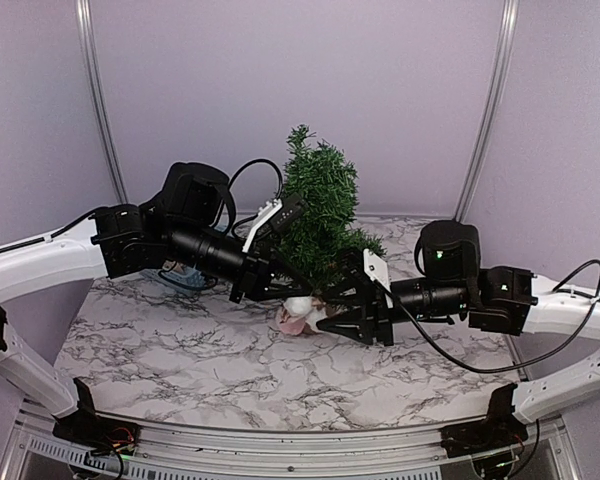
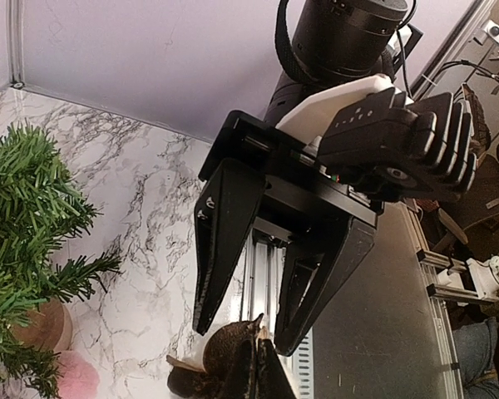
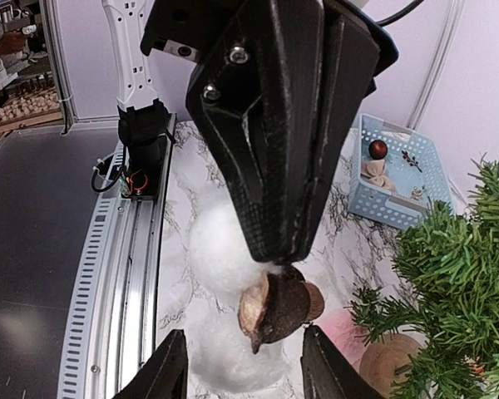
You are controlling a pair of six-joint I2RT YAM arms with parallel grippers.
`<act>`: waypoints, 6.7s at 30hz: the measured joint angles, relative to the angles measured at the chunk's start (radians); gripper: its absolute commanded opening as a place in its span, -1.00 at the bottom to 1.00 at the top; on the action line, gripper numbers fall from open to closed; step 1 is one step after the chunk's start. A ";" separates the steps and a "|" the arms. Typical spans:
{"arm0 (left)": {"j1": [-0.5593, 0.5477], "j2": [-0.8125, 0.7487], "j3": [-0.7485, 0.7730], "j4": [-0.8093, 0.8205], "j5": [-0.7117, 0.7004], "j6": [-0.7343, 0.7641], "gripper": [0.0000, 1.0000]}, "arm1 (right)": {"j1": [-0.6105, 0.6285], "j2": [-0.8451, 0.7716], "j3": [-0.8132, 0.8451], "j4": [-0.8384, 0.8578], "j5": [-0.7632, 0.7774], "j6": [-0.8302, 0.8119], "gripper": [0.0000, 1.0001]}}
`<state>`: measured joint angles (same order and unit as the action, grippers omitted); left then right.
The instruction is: Decorate the small christmas tree
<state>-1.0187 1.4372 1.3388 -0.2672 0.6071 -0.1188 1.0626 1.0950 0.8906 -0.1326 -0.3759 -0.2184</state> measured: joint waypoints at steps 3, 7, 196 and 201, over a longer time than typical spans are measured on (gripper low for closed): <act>-0.004 0.004 0.006 0.000 0.006 0.000 -1.00 | 0.000 0.004 0.009 0.002 0.003 0.000 -0.12; -0.006 0.008 0.008 0.001 0.013 0.000 -1.00 | 0.000 0.009 0.016 0.010 0.004 0.001 -0.27; 0.449 0.134 -0.519 0.624 -0.336 -0.249 -0.04 | -0.473 -0.137 -0.243 0.195 0.157 0.504 0.42; 0.434 0.217 -0.502 0.671 -0.304 -0.283 -0.22 | -0.473 -0.188 -0.387 0.154 0.180 0.644 0.20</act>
<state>-0.5850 1.6547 0.8368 0.4034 0.3035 -0.4023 0.5892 0.9066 0.5034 0.0212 -0.1963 0.4259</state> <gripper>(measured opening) 0.422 0.656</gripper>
